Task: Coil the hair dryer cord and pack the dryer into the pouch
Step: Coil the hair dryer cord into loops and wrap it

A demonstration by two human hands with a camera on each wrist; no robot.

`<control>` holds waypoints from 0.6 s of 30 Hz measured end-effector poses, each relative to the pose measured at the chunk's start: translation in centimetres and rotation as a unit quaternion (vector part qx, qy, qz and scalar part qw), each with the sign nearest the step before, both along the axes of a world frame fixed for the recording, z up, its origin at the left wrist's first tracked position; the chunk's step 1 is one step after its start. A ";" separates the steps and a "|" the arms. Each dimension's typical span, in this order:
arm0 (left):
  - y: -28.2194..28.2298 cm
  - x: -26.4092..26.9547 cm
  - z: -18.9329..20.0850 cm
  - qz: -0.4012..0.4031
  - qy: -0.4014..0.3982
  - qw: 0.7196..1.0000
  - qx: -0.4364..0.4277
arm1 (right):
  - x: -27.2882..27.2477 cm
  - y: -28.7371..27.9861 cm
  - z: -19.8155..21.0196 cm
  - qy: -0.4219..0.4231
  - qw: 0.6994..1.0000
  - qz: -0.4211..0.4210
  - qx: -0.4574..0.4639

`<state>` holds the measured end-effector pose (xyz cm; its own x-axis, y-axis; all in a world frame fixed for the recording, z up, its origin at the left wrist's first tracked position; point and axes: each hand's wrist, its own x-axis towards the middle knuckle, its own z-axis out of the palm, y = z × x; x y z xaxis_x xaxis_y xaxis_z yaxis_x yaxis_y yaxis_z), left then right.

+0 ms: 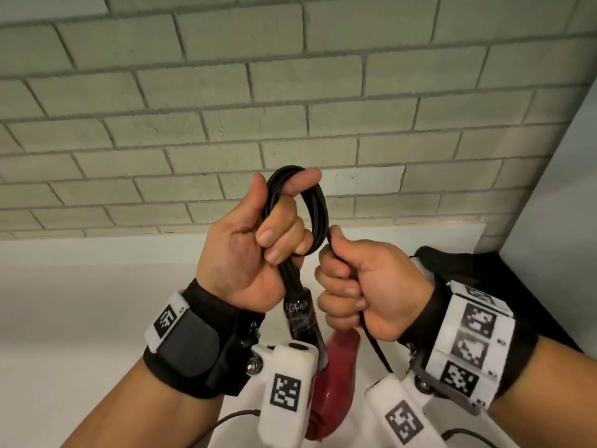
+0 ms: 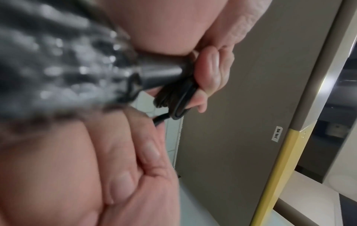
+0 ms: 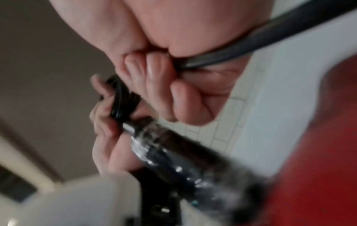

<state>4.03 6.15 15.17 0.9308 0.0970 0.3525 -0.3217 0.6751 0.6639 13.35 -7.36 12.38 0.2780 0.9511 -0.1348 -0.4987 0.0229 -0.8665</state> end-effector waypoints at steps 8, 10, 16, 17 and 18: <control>0.5 0.2 0.3 0.051 -0.003 0.998 -0.025 | -1.0 0.4 -1.0 -0.233 0.934 -0.267 0.048; 0.8 0.1 0.1 0.044 -0.009 0.998 -0.040 | -0.3 0.5 -1.4 -0.291 0.905 -0.307 0.040; 0.2 0.6 -0.3 0.079 0.013 0.997 -0.012 | 0.2 0.6 -0.9 -0.385 0.906 -0.175 -0.002; 0.0 0.7 -0.3 0.095 0.021 0.995 -0.001 | 0.3 0.5 -0.7 -0.432 0.888 -0.155 -0.016; -0.3 0.8 -0.3 0.113 0.028 0.993 0.012 | 0.3 0.4 -0.4 -0.482 0.865 -0.137 -0.031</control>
<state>4.79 5.86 14.89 0.9045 0.2979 0.3050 -0.4250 0.5732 0.7005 13.65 -6.96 12.01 0.5040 0.8306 0.2370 0.4729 -0.0357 -0.8804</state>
